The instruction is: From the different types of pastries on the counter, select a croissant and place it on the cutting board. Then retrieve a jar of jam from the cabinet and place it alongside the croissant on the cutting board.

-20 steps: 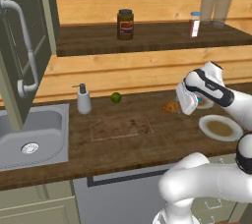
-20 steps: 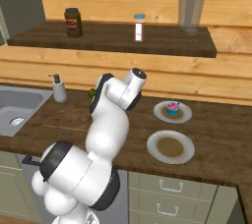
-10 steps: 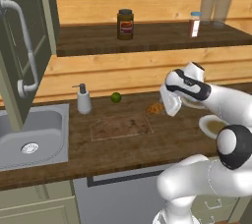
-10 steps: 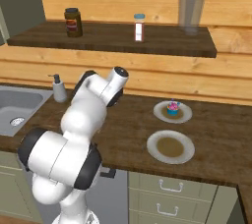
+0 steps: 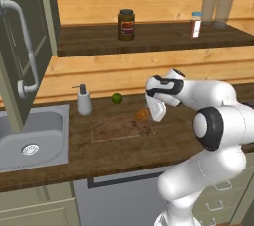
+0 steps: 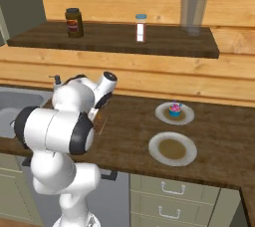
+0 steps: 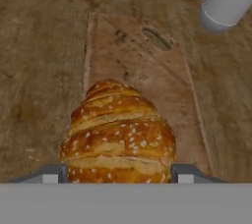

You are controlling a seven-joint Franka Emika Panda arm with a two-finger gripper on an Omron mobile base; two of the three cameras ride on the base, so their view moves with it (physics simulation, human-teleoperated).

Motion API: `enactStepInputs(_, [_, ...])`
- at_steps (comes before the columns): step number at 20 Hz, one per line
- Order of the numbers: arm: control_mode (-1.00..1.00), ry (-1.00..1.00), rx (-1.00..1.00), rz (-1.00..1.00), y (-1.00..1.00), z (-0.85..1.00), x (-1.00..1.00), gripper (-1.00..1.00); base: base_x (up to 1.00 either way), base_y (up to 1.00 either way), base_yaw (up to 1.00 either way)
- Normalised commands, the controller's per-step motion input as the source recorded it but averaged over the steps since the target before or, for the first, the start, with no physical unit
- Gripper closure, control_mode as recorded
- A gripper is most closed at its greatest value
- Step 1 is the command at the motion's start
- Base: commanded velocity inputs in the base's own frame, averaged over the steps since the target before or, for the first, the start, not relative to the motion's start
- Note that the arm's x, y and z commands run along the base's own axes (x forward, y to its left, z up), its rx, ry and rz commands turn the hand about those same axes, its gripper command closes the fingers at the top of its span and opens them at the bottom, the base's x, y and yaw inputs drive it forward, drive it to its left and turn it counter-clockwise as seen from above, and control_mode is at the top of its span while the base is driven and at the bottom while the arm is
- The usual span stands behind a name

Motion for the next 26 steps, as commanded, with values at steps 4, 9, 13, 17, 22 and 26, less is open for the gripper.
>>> enactStepInputs(4, [-1.00, -0.03, 0.00, 0.03, 0.20, -0.18, 0.21, 1.00, 0.00, 0.00, 0.00])
enactStepInputs(9, [-1.00, -0.02, 0.00, 0.04, 0.29, -0.40, 0.16, 1.00, 0.00, 0.00, 0.00])
enactStepInputs(13, [-1.00, -0.03, 0.00, 0.03, 0.26, -0.36, 0.21, 1.00, 0.00, 0.00, 0.00])
enactStepInputs(17, [-1.00, -0.12, 0.00, 0.04, 0.03, -0.06, 0.21, -1.00, 0.00, 0.00, 0.00])
enactStepInputs(22, [-1.00, -0.13, 0.00, 0.06, 0.00, -0.03, 0.16, -1.00, 0.00, 0.00, 0.00])
enactStepInputs(26, [-1.00, 0.00, 0.00, 0.05, 0.00, 0.03, 0.13, -1.00, 0.00, 0.00, 0.00])
